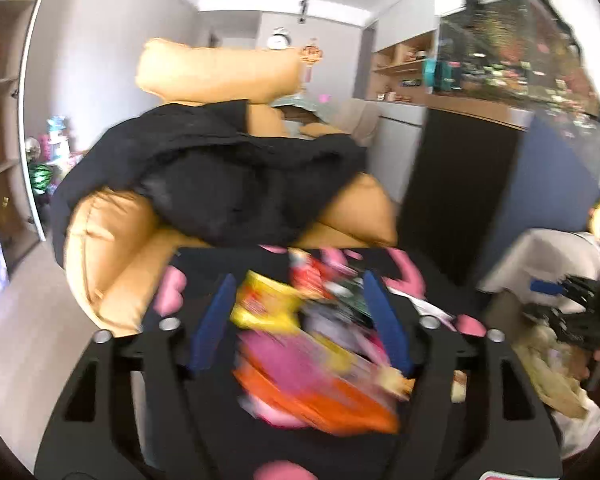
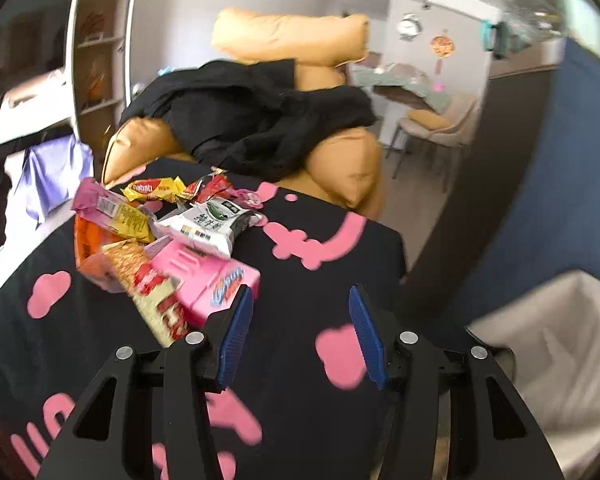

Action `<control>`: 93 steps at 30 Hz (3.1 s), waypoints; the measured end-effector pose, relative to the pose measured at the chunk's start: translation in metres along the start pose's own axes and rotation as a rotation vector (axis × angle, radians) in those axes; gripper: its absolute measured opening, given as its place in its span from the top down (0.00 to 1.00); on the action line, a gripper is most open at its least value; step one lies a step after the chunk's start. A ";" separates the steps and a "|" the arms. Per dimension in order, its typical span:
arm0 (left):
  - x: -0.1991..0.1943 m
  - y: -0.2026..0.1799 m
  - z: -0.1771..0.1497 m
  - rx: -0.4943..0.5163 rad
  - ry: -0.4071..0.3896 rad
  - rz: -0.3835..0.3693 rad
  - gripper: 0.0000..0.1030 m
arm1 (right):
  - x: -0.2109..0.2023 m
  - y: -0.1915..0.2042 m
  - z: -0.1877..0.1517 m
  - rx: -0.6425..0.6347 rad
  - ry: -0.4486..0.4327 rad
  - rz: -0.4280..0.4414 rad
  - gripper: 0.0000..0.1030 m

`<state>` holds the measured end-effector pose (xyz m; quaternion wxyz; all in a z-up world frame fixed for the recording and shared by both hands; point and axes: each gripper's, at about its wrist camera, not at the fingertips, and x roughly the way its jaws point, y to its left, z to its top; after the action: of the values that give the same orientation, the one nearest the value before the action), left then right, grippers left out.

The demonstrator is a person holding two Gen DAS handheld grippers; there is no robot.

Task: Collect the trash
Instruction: 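Move both tools back over the snack pile on the table, then grasp the red snack bag with the left gripper while the right grasps a pink sausage wrapper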

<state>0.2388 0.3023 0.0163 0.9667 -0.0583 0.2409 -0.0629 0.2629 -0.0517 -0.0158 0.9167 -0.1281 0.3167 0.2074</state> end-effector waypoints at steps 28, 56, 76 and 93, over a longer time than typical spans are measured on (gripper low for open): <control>0.176 0.032 0.045 0.098 0.337 -0.177 0.37 | 0.296 0.027 0.128 0.007 0.261 0.431 0.54; 0.158 0.000 0.015 -0.049 0.445 -0.142 0.87 | 0.217 0.016 0.100 0.001 0.244 0.447 0.78; 0.142 0.037 -0.009 -0.144 0.411 -0.063 0.86 | 0.274 0.029 0.159 -0.052 0.251 0.370 0.64; 0.148 0.044 -0.026 -0.196 0.437 -0.090 0.86 | 0.322 0.064 0.149 -0.140 0.320 0.502 0.61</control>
<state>0.3604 0.3217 -0.0804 0.8777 -0.1475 0.4463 -0.0933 0.5414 0.1557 -0.1124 0.7642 -0.1396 0.4637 0.4260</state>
